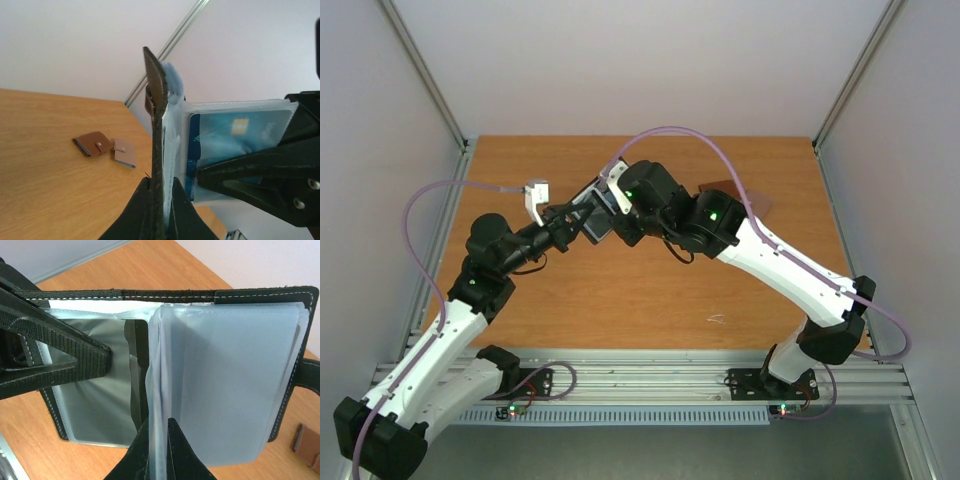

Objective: Take the credit cards out of the card holder

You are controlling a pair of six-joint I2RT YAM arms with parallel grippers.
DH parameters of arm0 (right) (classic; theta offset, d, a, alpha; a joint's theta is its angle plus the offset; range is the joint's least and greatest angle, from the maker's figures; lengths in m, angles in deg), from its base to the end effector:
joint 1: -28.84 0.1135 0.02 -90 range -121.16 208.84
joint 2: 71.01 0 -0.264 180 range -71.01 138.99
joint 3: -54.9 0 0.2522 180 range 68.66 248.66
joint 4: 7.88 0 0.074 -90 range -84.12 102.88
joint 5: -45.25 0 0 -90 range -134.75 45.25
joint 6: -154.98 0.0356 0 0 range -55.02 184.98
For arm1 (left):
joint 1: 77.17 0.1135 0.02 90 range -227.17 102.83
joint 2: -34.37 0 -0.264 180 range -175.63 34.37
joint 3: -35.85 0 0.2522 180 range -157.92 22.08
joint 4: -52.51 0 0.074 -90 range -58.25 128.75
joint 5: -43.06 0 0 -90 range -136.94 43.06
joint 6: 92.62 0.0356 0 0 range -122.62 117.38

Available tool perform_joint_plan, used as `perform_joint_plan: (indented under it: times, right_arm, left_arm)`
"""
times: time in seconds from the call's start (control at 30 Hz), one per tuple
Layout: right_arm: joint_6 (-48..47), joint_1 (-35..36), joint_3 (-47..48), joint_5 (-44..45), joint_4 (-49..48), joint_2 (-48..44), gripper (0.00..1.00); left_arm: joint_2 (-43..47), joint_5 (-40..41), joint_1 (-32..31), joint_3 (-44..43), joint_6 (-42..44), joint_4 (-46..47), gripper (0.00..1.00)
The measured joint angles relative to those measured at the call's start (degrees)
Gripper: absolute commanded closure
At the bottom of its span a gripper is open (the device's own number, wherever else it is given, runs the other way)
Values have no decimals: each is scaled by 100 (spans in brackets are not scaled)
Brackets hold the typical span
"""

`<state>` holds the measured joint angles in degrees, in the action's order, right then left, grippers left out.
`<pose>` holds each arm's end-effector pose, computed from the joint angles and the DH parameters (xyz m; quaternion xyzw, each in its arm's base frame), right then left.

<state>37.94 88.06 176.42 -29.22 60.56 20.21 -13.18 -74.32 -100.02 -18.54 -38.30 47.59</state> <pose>0.1763 0.2774 0.4378 -0.5661 0.6907 0.0033 0.4500 0.1759 -0.0919 0.3419 0.0936 0.6902 -0.4850 0.5289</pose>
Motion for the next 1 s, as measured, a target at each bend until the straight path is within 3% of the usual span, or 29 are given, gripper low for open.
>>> perform_joint_plan:
  times: [0.23,0.3,0.47,0.57,0.7,0.83,1.0]
  right_arm:
    - [109,-898,-686,-1502,-295,-531,58]
    - [223,-1327,-896,-1853,-304,-715,51]
    - [603,-2629,-1095,-2288,-107,-807,51]
    - [671,-2745,-953,-2354,232,-680,58]
    - [638,-2509,-997,-2988,179,-654,58]
    - [592,-1954,-1513,-4533,-660,-730,63]
    - [804,-1781,-1906,-6083,-1589,-728,65]
  left_arm:
    - [0,-164,4,39,116,-35,100]
    - [0,-33,9,39,157,-151,100]
    - [-11,925,0,0,549,-1086,100]
    - [-118,1821,-31,-90,1241,-1882,100]
    - [-262,2638,-35,-129,2149,-2708,100]
    - [-236,1950,-35,-125,2247,-2636,100]
    - [-90,22,-37,-105,1510,-1145,100]
